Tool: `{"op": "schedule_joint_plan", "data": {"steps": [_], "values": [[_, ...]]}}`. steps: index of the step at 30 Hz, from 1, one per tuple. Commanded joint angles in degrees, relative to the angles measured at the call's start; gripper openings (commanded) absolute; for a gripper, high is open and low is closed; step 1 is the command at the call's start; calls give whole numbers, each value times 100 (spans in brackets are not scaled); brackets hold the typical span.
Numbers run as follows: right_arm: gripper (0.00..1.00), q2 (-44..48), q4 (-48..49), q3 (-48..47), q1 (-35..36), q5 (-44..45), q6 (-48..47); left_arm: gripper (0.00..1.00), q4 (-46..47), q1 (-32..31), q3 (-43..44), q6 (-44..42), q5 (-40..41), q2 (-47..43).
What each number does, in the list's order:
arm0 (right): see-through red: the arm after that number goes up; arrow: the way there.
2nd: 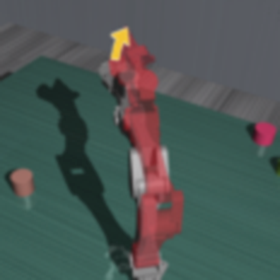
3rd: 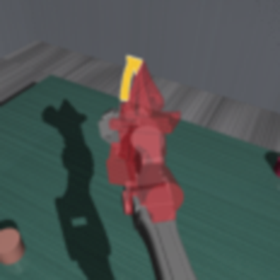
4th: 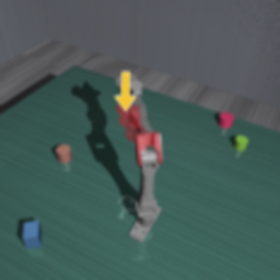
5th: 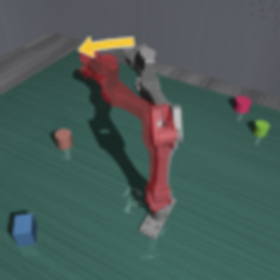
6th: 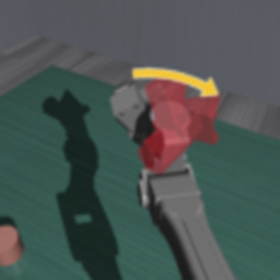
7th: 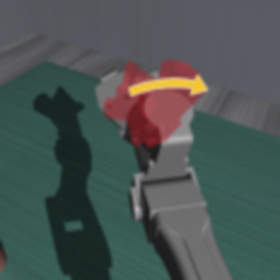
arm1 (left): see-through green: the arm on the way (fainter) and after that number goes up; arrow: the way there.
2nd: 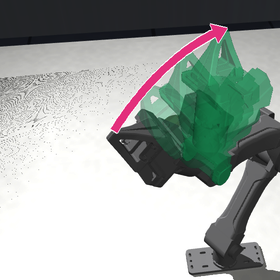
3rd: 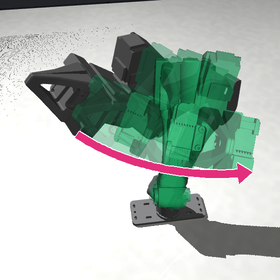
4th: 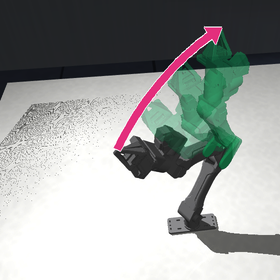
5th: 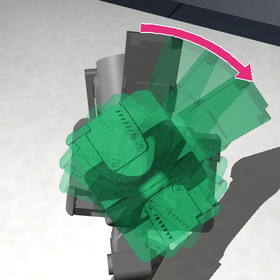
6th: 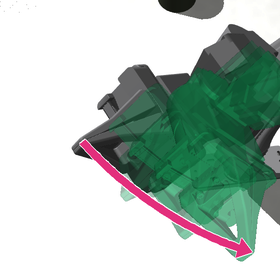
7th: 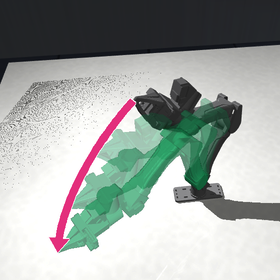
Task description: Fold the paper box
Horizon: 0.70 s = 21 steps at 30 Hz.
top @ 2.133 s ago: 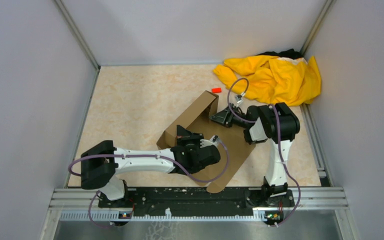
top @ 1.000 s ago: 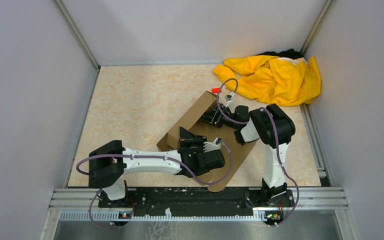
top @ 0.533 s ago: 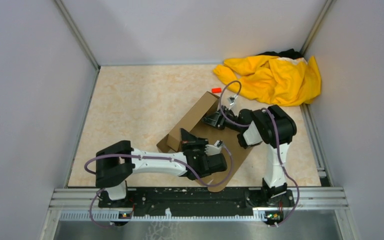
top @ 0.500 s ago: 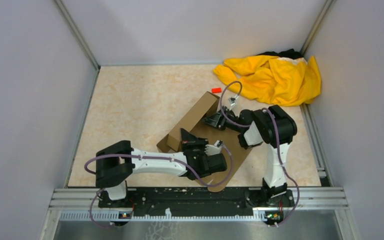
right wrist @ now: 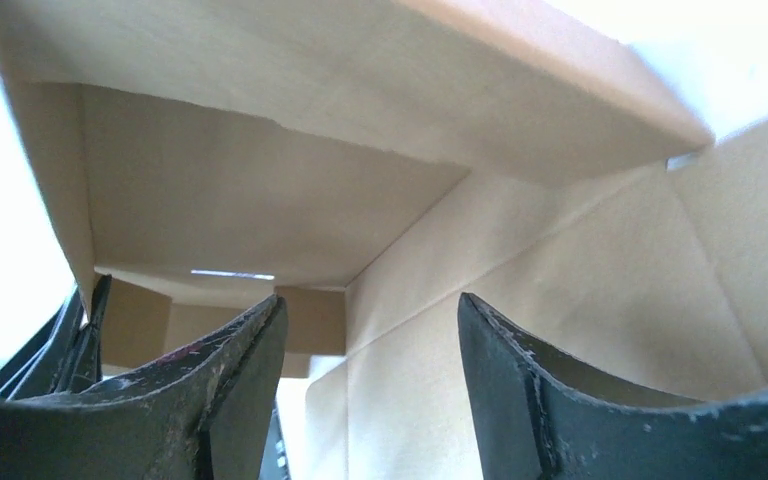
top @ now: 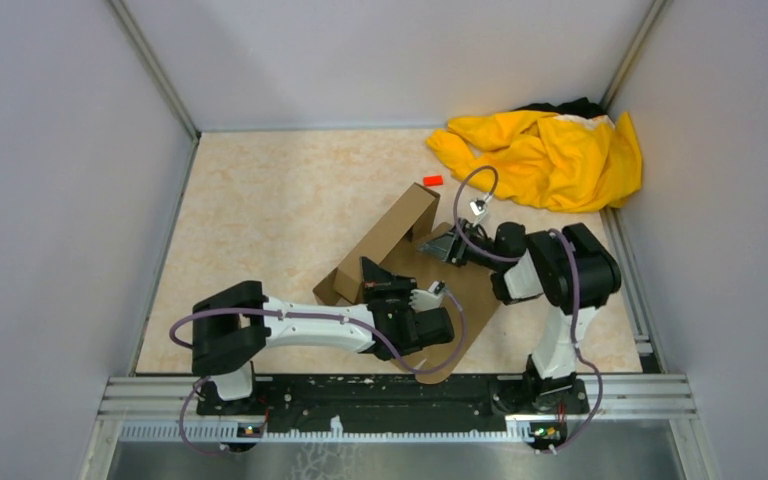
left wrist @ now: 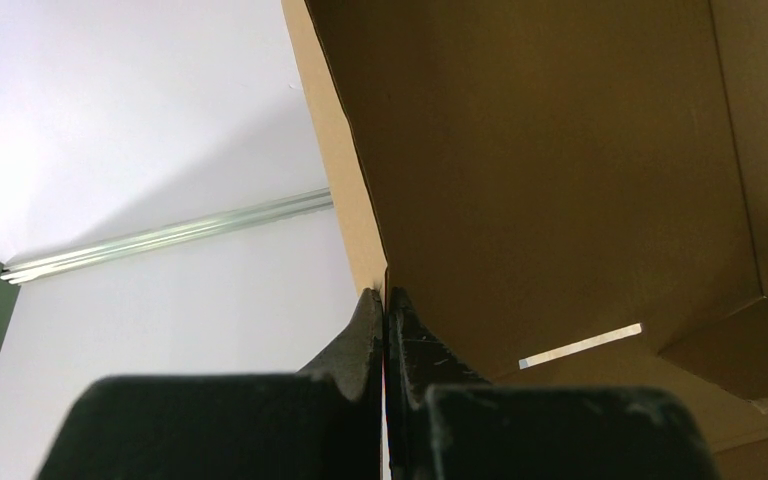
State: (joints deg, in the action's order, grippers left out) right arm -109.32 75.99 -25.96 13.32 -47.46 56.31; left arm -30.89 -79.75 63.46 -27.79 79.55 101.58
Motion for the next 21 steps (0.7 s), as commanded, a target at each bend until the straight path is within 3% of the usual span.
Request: {"op": "schedule_joint_plan", "data": {"steps": [1, 7, 13, 21], "values": [[66, 1333, -1627, -87, -61, 586, -1717, 0, 5, -76, -170, 563, -1704, 297], [98, 2711, -3732, -503, -49, 1603, -4116, 0, 36, -85, -188, 543, -1744, 223], [95, 2588, -4205, -960, -65, 1829, -5318, 0, 144, -85, -281, 463, -1817, 131], [93, 2278, -3973, -1166, -272, 1084, -6202, 0, 163, -85, -295, 435, -1858, 56]]}}
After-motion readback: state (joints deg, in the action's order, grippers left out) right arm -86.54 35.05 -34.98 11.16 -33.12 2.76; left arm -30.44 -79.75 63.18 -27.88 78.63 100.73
